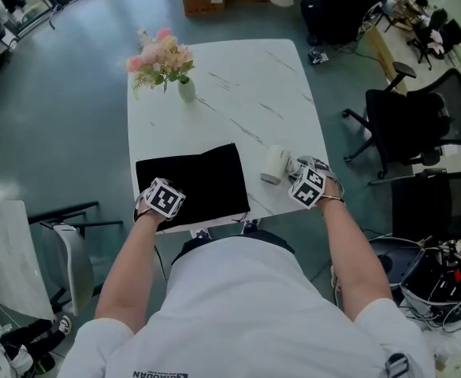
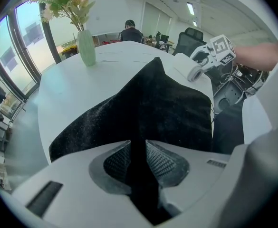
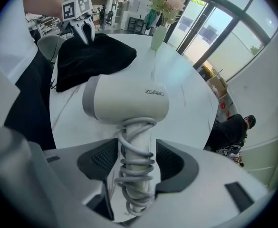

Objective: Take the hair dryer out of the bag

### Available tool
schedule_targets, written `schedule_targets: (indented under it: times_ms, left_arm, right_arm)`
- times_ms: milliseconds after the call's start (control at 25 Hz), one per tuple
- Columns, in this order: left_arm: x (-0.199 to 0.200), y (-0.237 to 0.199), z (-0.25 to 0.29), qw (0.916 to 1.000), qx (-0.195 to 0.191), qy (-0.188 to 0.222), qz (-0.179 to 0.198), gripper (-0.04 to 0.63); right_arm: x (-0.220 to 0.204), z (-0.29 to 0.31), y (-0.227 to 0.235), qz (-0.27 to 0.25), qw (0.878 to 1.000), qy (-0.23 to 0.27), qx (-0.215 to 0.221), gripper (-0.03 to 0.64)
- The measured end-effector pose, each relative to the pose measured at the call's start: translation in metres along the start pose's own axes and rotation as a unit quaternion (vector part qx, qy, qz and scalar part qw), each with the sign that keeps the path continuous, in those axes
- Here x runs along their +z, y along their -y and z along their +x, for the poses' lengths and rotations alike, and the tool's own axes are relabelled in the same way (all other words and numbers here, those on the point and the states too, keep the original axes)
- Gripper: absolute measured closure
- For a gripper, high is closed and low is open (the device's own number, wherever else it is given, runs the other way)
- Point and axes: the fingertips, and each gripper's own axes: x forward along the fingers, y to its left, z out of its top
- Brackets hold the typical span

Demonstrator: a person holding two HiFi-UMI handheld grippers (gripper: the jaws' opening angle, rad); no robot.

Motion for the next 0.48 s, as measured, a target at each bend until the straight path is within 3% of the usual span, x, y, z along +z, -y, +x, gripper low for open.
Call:
schedule_targets:
  times_ms: [280,480]
  left_arm:
    - [-0.002,0.005,-0.004,0.9997,-0.012,0.010,0.018,0.485]
    - [0.008,0.007,-0.027,0.9976,-0.031,0.060,0.017,0.485]
  right_arm:
    - [0.004,-0.036,-0.007,0.027,0.999,0.017,-0.029,0.353]
    - [0.030,-0.068,-0.027,0.078,0.994,0.062,-0.043,0.353]
